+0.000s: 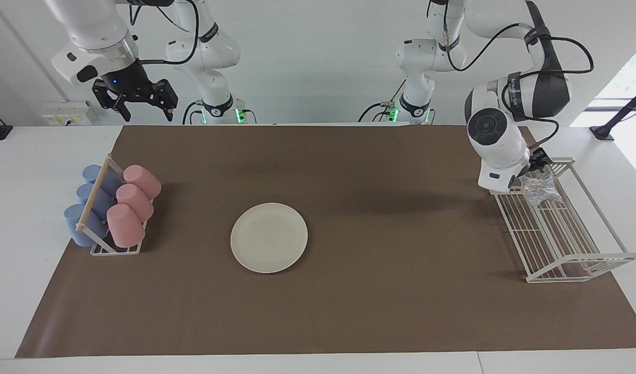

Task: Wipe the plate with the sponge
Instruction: 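Reach into the wire basket and grasp the wrapped sponge with the left gripper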

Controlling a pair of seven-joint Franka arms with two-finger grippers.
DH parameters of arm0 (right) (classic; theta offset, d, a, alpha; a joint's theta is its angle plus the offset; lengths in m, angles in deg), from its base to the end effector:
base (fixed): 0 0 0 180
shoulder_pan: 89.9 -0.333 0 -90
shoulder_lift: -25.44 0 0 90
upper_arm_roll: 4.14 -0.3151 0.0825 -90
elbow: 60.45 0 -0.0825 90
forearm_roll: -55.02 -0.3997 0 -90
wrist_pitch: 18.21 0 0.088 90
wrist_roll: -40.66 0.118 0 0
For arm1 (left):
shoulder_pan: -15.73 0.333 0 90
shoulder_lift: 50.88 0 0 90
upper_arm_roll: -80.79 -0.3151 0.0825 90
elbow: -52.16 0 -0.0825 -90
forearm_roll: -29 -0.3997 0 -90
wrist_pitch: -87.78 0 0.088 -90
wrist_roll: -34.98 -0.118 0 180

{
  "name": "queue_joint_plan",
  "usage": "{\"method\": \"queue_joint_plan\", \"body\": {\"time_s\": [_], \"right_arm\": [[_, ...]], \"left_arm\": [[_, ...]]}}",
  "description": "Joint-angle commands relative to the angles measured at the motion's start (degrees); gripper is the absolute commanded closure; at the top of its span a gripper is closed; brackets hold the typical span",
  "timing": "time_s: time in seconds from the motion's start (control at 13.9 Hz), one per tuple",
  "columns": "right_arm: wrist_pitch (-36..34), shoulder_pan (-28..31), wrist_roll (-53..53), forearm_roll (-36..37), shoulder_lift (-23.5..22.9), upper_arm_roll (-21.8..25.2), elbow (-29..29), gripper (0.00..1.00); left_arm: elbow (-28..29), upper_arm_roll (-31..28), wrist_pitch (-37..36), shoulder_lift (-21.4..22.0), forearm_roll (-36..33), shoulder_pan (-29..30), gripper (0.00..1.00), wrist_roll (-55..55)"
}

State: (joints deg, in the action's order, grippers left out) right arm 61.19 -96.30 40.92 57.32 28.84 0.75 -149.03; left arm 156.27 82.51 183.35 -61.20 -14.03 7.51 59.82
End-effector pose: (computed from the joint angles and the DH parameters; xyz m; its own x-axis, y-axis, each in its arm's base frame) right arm 0.5307 0.0072 0.6419 0.9948 0.0150 -0.1007 0.0186 -0.9992 0.0354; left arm 0.5969 -0.0284 0.4242 0.9955 0.0765 -0.0552 0.0153 -0.7082 -0.7059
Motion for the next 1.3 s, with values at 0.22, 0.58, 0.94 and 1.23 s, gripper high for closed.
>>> {"method": "queue_joint_plan", "body": {"time_s": [0.22,0.58,0.94,1.23], "right_arm": [[2.33,-0.19,9.01,0.60,0.73,-0.58,-0.80,0.00],[2.43,-0.01,22.72,-3.96,0.99,-1.37,-0.98,0.00],[1.28,0.60,37.33,-9.15,1.87,-1.28,-2.21,0.00],[1.46,-0.10,44.63,-10.55,1.87,-1.46,-2.12,0.00]], "left_arm": [[-0.66,0.22,3.30,-5.40,-8.82,1.36,0.00,3.20],[-2.42,0.13,2.07,-5.94,-8.92,2.07,0.22,2.84],[-4.62,0.22,0.40,-6.73,-8.83,1.63,0.72,2.84],[-4.53,0.22,1.10,-6.73,-8.65,1.80,1.00,3.37]]}}
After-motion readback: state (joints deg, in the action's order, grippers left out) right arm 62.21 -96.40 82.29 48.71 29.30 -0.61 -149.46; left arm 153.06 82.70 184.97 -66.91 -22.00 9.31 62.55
